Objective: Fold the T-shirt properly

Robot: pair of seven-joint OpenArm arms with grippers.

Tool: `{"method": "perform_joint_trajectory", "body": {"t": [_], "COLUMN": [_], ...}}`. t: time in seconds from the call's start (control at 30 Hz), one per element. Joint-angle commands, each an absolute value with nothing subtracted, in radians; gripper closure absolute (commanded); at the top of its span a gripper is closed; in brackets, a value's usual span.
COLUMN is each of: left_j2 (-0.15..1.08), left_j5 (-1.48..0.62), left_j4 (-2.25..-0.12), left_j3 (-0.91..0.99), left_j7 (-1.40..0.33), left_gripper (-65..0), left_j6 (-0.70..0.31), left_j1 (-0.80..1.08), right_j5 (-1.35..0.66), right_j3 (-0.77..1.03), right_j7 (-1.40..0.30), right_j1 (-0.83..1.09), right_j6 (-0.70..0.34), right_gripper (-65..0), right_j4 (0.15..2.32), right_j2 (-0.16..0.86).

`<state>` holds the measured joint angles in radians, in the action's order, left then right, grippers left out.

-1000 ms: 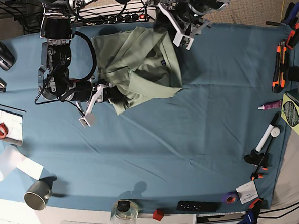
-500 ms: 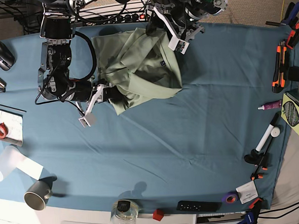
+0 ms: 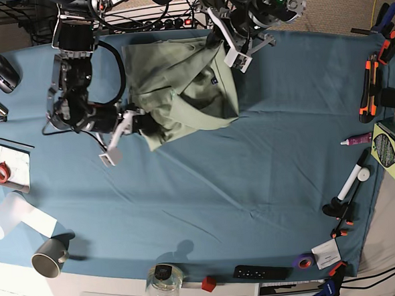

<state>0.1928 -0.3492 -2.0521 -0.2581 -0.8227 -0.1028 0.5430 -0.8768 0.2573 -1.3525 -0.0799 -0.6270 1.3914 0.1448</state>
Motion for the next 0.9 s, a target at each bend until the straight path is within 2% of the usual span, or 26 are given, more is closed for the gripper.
{"method": "perform_joint_trajectory", "body": {"t": [0.0, 0.2, 0.57, 0.87], "left_j2": [0.202, 0.203, 0.216, 0.216], "left_j5": [-0.352, -0.388, -0.421, -0.432], "left_j4": [-2.074, -2.074, -2.072, -1.929], "left_j3": [-0.251, -0.167, -0.155, -0.155], "left_j7": [-0.835, -0.841, -0.829, -0.831], "left_gripper": [0.0, 0.0, 0.0, 0.0], "left_j6": [-0.11, -0.119, -0.133, -0.178], "left_j1": [0.551, 0.541, 0.432, 0.288], "right_j5": [-0.863, -0.904, -0.908, -0.937], "right_j3": [0.287, 0.394, 0.4, 0.4], "right_j7": [-1.369, -1.388, -1.356, -1.332], "right_j1": [-0.076, 0.03, 0.238, 0.345], "right_j6": [-0.624, -0.625, -0.625, -0.625], "right_gripper": [0.0, 0.0, 0.0, 0.0], "right_j4": [1.415, 1.566, 1.765, 1.787], "right_j2": [0.16, 0.161, 0.155, 0.026]}}
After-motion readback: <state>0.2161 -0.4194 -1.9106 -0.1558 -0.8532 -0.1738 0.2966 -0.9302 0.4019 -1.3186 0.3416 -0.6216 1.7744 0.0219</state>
